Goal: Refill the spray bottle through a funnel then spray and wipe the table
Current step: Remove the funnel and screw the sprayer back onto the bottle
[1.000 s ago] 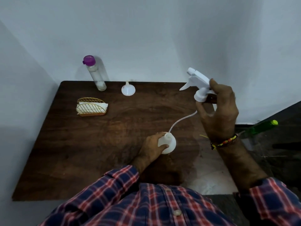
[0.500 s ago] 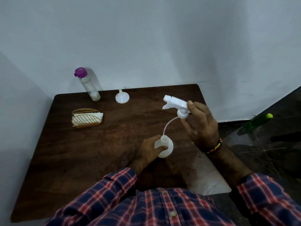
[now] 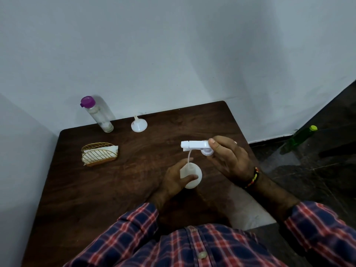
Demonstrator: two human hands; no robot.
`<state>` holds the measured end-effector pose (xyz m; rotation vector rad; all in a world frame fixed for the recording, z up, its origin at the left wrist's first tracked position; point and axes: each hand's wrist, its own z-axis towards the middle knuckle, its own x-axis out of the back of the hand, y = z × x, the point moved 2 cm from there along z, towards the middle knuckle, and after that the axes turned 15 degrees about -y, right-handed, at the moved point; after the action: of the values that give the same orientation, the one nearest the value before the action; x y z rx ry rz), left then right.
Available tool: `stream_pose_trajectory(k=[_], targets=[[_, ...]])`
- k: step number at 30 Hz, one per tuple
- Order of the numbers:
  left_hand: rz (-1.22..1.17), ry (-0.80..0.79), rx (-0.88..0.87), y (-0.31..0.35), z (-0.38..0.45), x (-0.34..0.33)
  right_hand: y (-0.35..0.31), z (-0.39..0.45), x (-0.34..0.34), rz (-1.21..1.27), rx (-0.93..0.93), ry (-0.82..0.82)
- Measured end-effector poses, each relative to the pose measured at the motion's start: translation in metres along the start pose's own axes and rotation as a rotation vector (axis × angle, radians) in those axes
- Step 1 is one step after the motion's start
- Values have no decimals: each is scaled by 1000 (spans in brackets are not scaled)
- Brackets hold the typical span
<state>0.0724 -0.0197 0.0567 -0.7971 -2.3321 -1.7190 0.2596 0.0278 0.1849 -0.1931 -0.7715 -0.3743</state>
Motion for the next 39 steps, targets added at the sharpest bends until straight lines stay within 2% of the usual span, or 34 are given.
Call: stream_pose_trajectory(k=[5,15,21,29,35,39], targets=[[-389,141,-101,15,-3,2,-5,5,1,26,-69,70],[-586,156,-184,35,10,26,-6,23,14,65,-96,121],[-554,171,-199,45,17,29,-4,38,28,81,-140,171],[-407,206,-219,40,15,26,-6,22,26,59,-176,145],[-455,228,-261,46,9,33,-7,22,33,58,-185,212],[-448,182,-272,48,6,38,-8,27,39,72,-203,223]])
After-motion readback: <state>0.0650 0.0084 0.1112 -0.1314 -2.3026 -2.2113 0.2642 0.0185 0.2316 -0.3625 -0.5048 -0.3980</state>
